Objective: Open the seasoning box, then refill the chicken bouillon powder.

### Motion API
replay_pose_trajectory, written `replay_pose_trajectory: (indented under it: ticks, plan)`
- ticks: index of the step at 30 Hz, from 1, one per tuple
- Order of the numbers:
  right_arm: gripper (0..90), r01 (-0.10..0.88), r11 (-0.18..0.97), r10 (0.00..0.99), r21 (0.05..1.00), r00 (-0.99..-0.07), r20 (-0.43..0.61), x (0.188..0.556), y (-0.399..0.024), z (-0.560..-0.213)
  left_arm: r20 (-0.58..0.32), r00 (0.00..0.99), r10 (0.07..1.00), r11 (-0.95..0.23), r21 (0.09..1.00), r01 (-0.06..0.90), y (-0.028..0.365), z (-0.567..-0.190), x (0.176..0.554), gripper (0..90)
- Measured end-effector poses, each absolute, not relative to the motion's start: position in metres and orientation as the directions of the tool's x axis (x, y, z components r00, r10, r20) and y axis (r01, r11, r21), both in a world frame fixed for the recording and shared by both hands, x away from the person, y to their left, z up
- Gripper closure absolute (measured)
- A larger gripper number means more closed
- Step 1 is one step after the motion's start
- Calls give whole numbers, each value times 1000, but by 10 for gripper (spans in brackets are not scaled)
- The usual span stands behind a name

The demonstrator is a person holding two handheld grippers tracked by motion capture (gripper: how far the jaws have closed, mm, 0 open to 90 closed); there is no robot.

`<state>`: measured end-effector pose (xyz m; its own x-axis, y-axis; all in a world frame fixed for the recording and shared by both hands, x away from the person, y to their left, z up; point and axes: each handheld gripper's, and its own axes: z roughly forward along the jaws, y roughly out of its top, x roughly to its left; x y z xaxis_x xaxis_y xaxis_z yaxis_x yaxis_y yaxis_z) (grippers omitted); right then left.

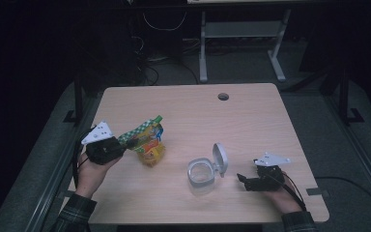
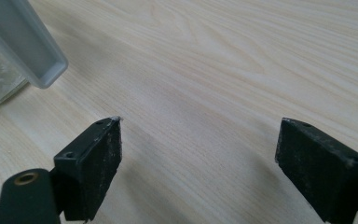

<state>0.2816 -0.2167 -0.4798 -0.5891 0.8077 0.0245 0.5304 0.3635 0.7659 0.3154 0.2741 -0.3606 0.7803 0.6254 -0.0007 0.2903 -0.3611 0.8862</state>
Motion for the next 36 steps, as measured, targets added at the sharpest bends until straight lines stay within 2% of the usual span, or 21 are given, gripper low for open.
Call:
replay_pose_trajectory:
  ticks: [9, 20, 27, 31, 36]
  plan:
    - [132, 542, 415, 787, 731, -617, 11, 282, -212, -482, -5, 803, 595, -373, 884, 281, 273, -353, 324, 896]
    - [104, 560, 407, 789, 721, -614, 32, 283, -210, -482, -18, 838, 545, -363, 897, 254, 269, -332, 327, 899]
    - [155, 563, 397, 791, 725, -611, 41, 283, -211, -481, -11, 856, 517, -358, 906, 227, 267, -318, 326, 899]
    - [257, 557, 384, 783, 737, -619, 61, 278, -211, -475, 2, 868, 496, -368, 906, 208, 264, -309, 325, 899]
    - [502, 540, 368, 768, 757, -635, 80, 272, -212, -466, -3, 876, 483, -359, 911, 201, 262, -303, 324, 899]
